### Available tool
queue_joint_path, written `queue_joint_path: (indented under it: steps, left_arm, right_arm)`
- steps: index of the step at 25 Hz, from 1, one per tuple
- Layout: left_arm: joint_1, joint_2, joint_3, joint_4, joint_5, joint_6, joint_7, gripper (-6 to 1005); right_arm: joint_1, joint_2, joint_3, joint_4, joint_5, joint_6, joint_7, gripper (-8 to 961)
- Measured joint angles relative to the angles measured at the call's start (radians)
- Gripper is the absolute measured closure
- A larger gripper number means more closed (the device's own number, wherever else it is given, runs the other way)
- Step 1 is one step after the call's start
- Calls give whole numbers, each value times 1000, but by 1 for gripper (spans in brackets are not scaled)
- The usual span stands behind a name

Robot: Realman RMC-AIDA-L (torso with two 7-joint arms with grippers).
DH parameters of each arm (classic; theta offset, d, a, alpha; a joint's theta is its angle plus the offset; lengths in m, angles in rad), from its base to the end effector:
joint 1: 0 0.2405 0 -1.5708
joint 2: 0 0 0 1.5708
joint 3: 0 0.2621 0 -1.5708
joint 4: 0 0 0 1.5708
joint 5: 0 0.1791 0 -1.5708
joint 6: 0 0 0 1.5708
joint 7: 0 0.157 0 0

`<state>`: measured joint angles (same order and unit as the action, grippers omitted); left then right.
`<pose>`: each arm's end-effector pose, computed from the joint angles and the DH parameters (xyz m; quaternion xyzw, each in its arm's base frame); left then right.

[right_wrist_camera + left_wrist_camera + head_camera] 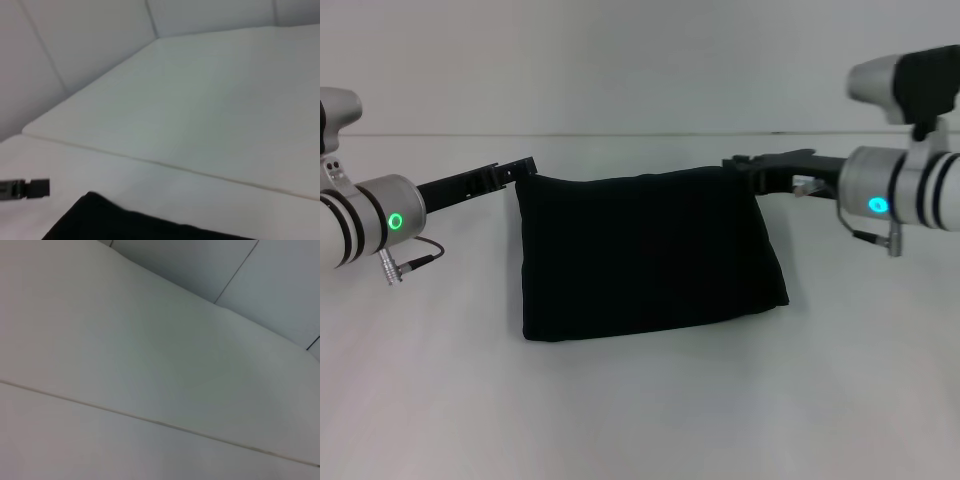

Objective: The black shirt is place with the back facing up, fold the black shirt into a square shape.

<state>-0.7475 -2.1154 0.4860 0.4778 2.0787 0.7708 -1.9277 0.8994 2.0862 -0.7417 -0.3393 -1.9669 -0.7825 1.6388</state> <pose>-0.2695 0.4203 -0.0146 -0.7260 -0.5375 -0.2445 0.3524 0.2006 0.4348 -0.0545 -0.8702 0.3572 0.1732 0.2918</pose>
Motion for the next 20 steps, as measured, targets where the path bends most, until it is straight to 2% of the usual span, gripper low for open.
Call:
queue_joint_path:
  steps: [1,12,16,20]
  left_arm:
    - [0,0,0,0,0,1,1,151]
    - [4,0,0,2,0,29,5,153]
    - [10,0,0,4,-2,30,5,154]
    - [13,0,0,6,-2,27,5,155]
  right_arm:
    - [12,0,-5,20,-1,17,-6,737]
    - [50,3,-144,102,-3,222,25,952]
    - [55,7,-169,102,1,268,24,953]
    - [32,8,-166,45,41,246,13,954]
